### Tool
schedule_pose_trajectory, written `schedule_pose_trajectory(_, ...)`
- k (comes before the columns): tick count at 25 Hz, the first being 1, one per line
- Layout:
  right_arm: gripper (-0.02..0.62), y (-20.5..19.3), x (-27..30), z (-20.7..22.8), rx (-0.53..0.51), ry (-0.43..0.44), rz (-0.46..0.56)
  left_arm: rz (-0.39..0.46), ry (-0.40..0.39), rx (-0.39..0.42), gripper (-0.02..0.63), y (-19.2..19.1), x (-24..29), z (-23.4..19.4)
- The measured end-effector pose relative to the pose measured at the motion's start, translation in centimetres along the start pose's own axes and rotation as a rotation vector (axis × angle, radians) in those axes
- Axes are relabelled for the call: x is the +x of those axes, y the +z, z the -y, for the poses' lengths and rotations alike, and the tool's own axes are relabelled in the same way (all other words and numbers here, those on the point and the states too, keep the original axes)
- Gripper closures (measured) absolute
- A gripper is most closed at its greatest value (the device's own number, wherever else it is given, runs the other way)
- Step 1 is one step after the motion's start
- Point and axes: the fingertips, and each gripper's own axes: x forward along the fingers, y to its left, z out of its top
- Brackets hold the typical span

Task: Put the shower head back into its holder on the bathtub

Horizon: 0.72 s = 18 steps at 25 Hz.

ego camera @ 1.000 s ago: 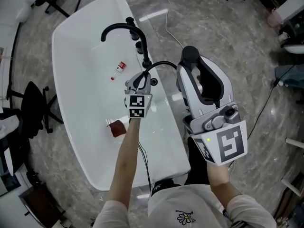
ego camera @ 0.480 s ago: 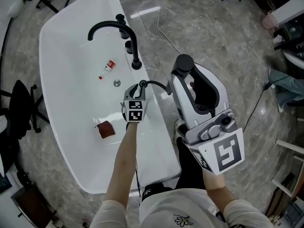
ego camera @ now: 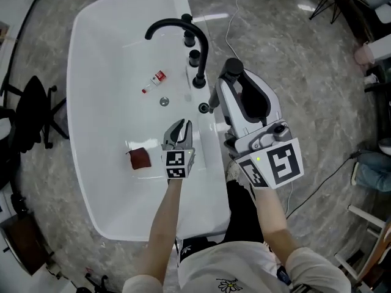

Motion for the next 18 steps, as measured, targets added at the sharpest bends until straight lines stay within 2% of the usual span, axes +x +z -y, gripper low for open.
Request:
schedule_pose_trajectory(6, 0.468, -7.4, 3.4, 0.5, 0.005, 0.032, -0.085, 0.033, 0.013, -0.017, 0.555, 0.0, -1.8, -0.3)
schedule_pose_trajectory(13, 0.468, -14.8, 3.5, 2.3, 0.007, 0.009, -0.184, 0.071, 0.048, -0.156, 0.557, -2.0, -1.7, -0.5)
schedule_pose_trajectory(18, 0.468, -20.4, 3.4, 3.4, 0.017, -0.017, -0.289, 0.034, 0.016, -0.14, 0.557, -3.3, -1.1, 0.3)
